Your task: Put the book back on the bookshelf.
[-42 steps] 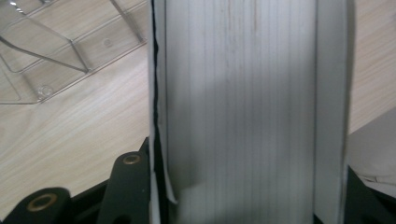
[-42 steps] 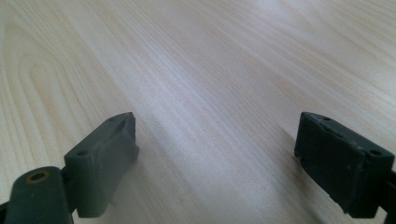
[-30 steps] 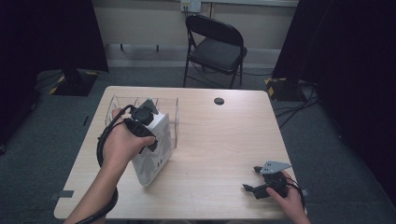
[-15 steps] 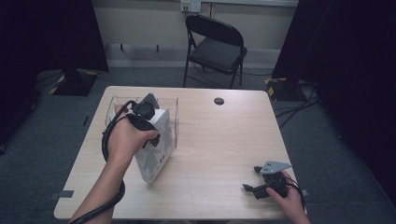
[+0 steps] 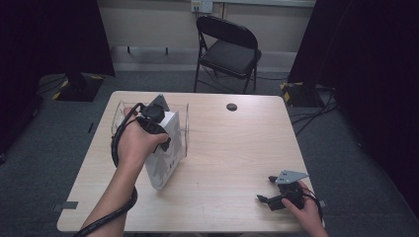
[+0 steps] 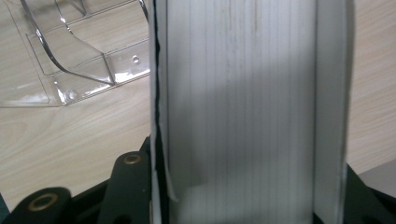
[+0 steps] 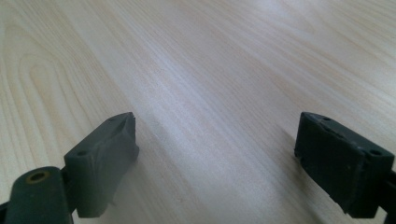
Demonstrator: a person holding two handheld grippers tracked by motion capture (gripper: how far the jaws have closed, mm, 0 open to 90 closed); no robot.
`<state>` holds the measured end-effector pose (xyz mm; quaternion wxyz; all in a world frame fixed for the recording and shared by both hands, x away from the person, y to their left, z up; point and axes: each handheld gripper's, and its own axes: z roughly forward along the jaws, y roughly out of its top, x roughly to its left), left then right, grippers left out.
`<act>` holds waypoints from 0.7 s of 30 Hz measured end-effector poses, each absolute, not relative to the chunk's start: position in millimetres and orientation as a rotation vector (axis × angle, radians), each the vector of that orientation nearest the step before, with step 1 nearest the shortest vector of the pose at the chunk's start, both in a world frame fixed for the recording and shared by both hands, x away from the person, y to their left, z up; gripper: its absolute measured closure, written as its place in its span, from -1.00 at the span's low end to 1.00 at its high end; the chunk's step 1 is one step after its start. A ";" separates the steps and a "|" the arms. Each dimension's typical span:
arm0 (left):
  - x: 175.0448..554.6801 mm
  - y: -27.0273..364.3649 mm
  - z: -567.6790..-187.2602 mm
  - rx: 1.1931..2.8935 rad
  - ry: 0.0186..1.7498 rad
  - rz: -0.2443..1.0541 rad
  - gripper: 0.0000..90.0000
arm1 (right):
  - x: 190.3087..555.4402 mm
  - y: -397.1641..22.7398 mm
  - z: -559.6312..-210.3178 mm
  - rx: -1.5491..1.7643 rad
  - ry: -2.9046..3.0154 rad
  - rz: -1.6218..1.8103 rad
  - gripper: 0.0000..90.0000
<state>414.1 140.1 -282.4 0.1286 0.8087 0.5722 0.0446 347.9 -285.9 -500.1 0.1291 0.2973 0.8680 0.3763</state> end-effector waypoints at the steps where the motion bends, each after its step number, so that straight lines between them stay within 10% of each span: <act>1: 415.6 139.7 -282.1 2.357 1.658 0.121 0.18 | 347.9 -285.9 -500.1 0.864 2.523 1.094 -0.73; 21: 429.3 131.4 -284.5 2.322 1.714 0.137 0.18 | 348.0 -285.9 -500.1 0.864 2.523 1.093 -0.73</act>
